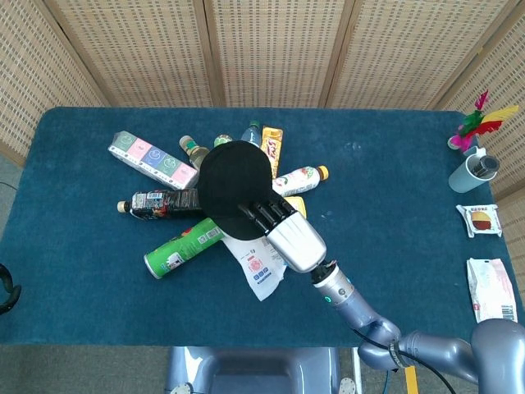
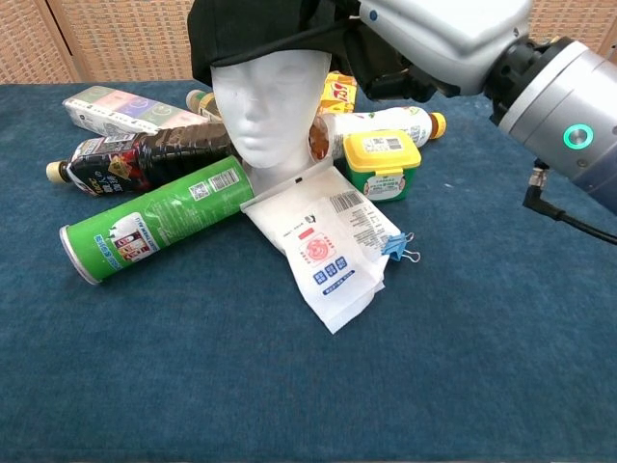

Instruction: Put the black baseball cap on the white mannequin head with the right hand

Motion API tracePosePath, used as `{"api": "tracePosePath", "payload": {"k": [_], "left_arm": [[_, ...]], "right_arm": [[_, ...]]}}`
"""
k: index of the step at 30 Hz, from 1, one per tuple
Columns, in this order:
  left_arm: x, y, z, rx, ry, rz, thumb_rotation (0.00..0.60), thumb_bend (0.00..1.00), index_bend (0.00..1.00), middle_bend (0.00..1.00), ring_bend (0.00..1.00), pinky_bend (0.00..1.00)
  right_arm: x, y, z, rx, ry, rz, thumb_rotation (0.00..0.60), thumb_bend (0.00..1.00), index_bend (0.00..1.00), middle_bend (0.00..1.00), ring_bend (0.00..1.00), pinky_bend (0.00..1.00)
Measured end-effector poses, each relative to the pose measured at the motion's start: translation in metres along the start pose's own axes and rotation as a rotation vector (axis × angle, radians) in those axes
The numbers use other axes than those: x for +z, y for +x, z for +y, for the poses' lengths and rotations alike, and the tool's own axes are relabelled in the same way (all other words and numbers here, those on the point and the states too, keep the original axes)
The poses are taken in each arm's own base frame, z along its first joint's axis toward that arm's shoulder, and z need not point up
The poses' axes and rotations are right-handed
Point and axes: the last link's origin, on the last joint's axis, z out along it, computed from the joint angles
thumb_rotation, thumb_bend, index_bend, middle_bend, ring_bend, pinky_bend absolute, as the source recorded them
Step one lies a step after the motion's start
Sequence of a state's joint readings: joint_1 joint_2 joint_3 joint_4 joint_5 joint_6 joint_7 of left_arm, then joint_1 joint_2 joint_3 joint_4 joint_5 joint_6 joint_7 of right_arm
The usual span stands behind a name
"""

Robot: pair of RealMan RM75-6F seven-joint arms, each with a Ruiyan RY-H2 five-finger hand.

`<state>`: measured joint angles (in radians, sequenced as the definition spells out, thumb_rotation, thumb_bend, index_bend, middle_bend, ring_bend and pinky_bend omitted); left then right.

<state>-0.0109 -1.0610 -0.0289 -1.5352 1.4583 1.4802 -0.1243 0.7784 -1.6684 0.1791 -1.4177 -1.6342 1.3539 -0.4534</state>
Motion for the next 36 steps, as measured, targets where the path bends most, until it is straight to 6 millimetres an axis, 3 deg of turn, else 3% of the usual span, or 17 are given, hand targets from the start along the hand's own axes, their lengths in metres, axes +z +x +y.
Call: {"api": "tracePosePath", "payload": {"k": [5, 14, 17, 20, 30, 36], "left_arm": [[-0.001, 0.0, -0.002, 0.0, 0.008, -0.001, 0.6, 0.34, 0.66, 0.52, 0.39, 0.32], [0.0, -0.001, -0.003, 0.0, 0.006, 0.0, 0.6, 0.34, 0.66, 0.52, 0.39, 0.32], [0.0, -0.001, -0.002, 0.001, 0.003, 0.002, 0.6, 0.34, 0.66, 0.52, 0.39, 0.32], [0.001, 0.0, -0.001, 0.003, 0.002, 0.003, 0.6, 0.34, 0.66, 0.52, 0.39, 0.32], [0.002, 0.001, 0.001, 0.01, 0.002, 0.006, 0.6, 0.34, 0.66, 0.52, 0.39, 0.32], [0.002, 0.0, 0.002, 0.013, 0.007, 0.005, 0.6, 0.34, 0.66, 0.52, 0.39, 0.32]], "right_arm": [[0.005, 0.002, -0.002, 0.006, 0.005, 0.002, 0.6, 0.81, 0.0, 0.21, 0.29, 0.36], [0.003, 0.002, 0.002, 0.016, 0.005, -0.044, 0.6, 0.37, 0.0, 0.15, 0.2, 0.28], [-0.001, 0.003, 0.004, 0.014, 0.002, -0.051, 0.6, 0.27, 0.0, 0.15, 0.2, 0.28], [-0.003, 0.005, 0.007, 0.014, -0.008, -0.052, 0.6, 0.23, 0.0, 0.15, 0.2, 0.28], [-0.026, 0.005, 0.034, -0.005, -0.077, -0.103, 0.6, 0.22, 0.0, 0.16, 0.22, 0.32], [-0.048, 0.003, 0.055, -0.018, -0.143, -0.151, 0.6, 0.22, 0.01, 0.21, 0.28, 0.43]]}}
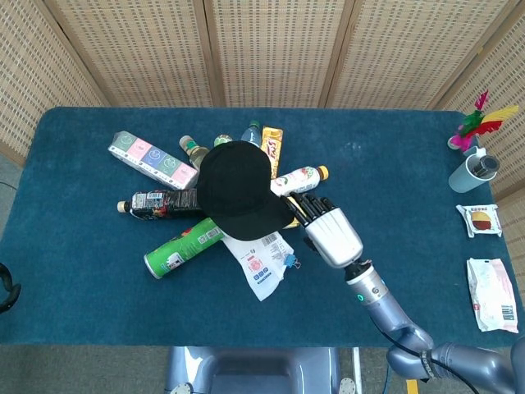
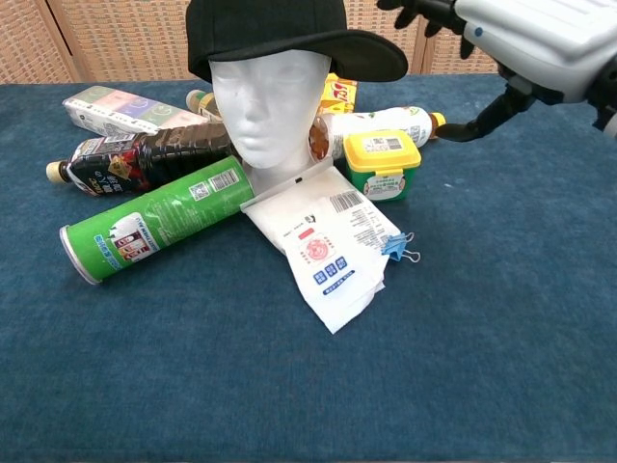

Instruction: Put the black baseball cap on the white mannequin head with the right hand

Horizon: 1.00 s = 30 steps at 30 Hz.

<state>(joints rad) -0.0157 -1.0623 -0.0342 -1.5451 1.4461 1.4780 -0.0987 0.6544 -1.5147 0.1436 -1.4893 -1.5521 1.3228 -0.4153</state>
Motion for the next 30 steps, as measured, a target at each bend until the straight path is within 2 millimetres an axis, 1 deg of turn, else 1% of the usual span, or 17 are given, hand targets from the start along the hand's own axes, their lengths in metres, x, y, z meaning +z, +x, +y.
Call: {"api": "tracePosePath", "payload": {"k": [2, 5, 8, 10, 13, 17, 23, 30], "left_arm": [[0.0, -0.001, 0.0, 0.003, 0.003, -0.002, 0.6, 0.34, 0.66, 0.52, 0.39, 0.32], [0.001, -0.001, 0.0, 0.005, 0.006, -0.003, 0.6, 0.34, 0.66, 0.52, 0.39, 0.32], [0.001, -0.002, 0.0, 0.008, 0.011, -0.005, 0.6, 0.34, 0.66, 0.52, 0.39, 0.32], [0.001, -0.004, -0.001, 0.009, 0.017, -0.009, 0.6, 0.34, 0.66, 0.52, 0.39, 0.32], [0.001, -0.007, 0.0, 0.009, 0.025, -0.015, 0.6, 0.34, 0.66, 0.52, 0.39, 0.32], [0.002, -0.008, -0.002, 0.01, 0.032, -0.009, 0.6, 0.34, 0.66, 0.52, 0.39, 0.32], [0.002, -0.011, -0.003, 0.011, 0.041, -0.016, 0.6, 0.34, 0.66, 0.52, 0.39, 0.32], [0.003, -0.013, 0.001, 0.005, 0.032, -0.008, 0.6, 0.34, 0.66, 0.52, 0.39, 0.32]], "right_arm": [[-0.009, -0.002, 0.012, -0.007, -0.035, -0.021, 0.6, 0.23, 0.06, 0.25, 0.33, 0.49], [-0.021, -0.002, 0.03, -0.02, -0.088, -0.042, 0.6, 0.28, 0.16, 0.31, 0.4, 0.57], [-0.029, -0.003, 0.04, -0.017, -0.125, -0.054, 0.6, 0.33, 0.29, 0.36, 0.46, 0.66], [-0.034, -0.003, 0.046, -0.008, -0.152, -0.064, 0.6, 0.36, 0.33, 0.38, 0.48, 0.67], [-0.047, -0.003, 0.06, 0.005, -0.22, -0.089, 0.6, 0.41, 0.38, 0.41, 0.51, 0.67], [-0.065, 0.0, 0.076, 0.011, -0.293, -0.104, 0.6, 0.48, 0.44, 0.42, 0.53, 0.69], [-0.085, 0.005, 0.089, 0.011, -0.359, -0.108, 0.6, 0.52, 0.51, 0.47, 0.57, 0.71], [-0.107, 0.011, 0.1, 0.006, -0.431, -0.108, 0.6, 0.53, 0.54, 0.51, 0.6, 0.72]]}}
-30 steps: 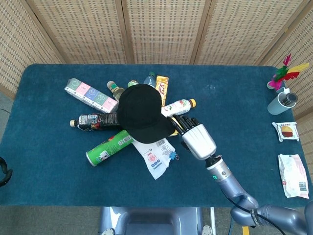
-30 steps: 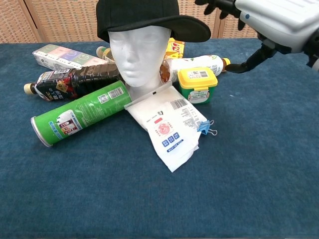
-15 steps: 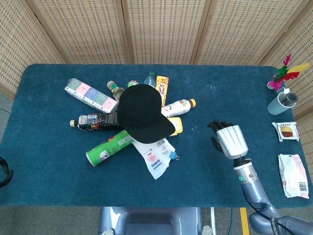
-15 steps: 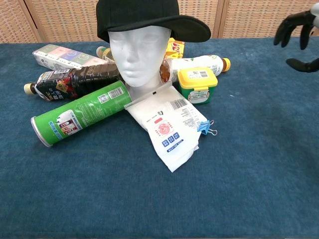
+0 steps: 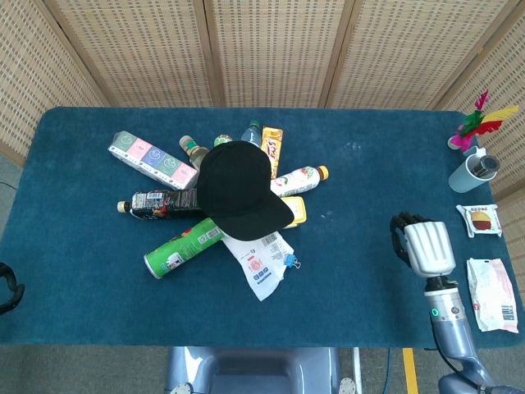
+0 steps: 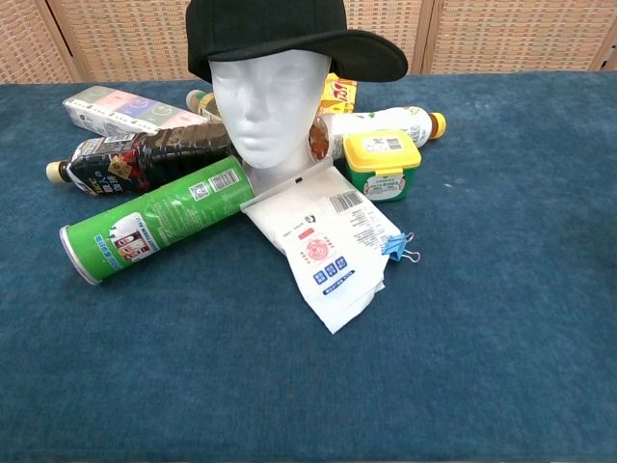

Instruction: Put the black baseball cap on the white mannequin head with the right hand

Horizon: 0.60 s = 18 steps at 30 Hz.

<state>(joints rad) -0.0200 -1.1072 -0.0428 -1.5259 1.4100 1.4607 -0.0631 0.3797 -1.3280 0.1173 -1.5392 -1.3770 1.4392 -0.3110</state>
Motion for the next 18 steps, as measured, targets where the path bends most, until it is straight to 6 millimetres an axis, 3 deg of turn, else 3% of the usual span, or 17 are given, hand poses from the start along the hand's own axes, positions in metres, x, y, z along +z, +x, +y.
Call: {"api": "tracePosePath", "payload": {"k": [8, 18], "left_arm": [[-0.006, -0.001, 0.007, -0.008, -0.015, 0.006, 0.6, 0.34, 0.66, 0.52, 0.39, 0.32], [-0.006, 0.002, 0.01, 0.002, -0.018, 0.014, 0.6, 0.34, 0.66, 0.52, 0.39, 0.32]], "right_arm": [[-0.028, -0.001, 0.024, -0.003, -0.099, -0.037, 0.6, 0.54, 0.55, 0.52, 0.61, 0.72], [-0.039, -0.001, 0.033, -0.02, -0.129, -0.05, 0.6, 0.54, 0.55, 0.52, 0.62, 0.71]]}}
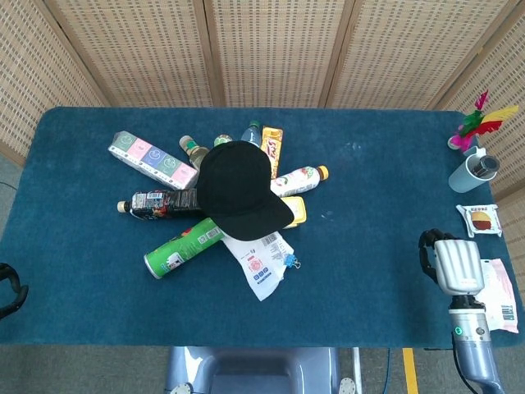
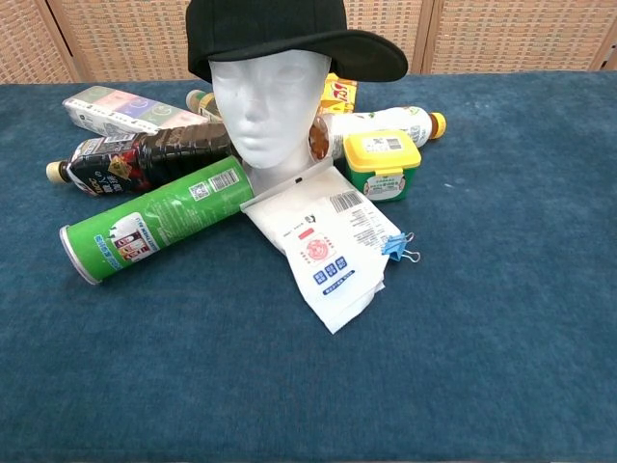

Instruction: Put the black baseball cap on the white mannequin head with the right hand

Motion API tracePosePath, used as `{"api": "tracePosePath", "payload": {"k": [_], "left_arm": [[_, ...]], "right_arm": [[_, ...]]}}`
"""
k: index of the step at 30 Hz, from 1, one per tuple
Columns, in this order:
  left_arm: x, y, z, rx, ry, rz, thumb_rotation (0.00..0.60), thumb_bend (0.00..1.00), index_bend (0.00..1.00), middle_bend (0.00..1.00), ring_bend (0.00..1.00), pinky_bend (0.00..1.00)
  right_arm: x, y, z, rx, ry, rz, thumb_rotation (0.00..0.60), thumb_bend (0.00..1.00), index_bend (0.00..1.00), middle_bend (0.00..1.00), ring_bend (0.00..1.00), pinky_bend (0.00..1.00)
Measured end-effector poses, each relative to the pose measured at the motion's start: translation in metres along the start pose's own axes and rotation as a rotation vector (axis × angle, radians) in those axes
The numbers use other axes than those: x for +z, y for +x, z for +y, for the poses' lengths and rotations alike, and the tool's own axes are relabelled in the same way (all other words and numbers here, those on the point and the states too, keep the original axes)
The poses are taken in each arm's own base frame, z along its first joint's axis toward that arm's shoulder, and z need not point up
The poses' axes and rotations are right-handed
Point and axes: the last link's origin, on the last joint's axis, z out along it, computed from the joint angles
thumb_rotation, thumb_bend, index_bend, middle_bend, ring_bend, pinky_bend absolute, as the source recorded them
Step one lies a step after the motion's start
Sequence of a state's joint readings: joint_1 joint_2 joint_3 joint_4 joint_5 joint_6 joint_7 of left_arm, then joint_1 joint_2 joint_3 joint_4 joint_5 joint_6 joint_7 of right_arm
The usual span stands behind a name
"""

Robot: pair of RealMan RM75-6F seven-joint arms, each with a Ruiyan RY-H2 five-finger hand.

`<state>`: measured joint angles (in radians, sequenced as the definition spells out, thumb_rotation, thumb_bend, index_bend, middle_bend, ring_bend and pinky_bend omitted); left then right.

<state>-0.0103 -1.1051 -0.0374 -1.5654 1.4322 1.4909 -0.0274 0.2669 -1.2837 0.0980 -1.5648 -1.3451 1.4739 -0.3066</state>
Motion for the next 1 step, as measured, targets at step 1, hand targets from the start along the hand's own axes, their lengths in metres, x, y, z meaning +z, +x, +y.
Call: {"api": "tracePosePath", "payload": {"k": [1], "left_arm": [[0.0004, -0.0004, 0.0001, 0.002, 0.0, -0.004, 0.6, 0.34, 0.66, 0.52, 0.39, 0.32]], "right_arm": [[-0.0007, -0.0002, 0.001, 0.0, -0.004, -0.001, 0.6, 0.54, 0.55, 0.52, 0.61, 0.71]]}}
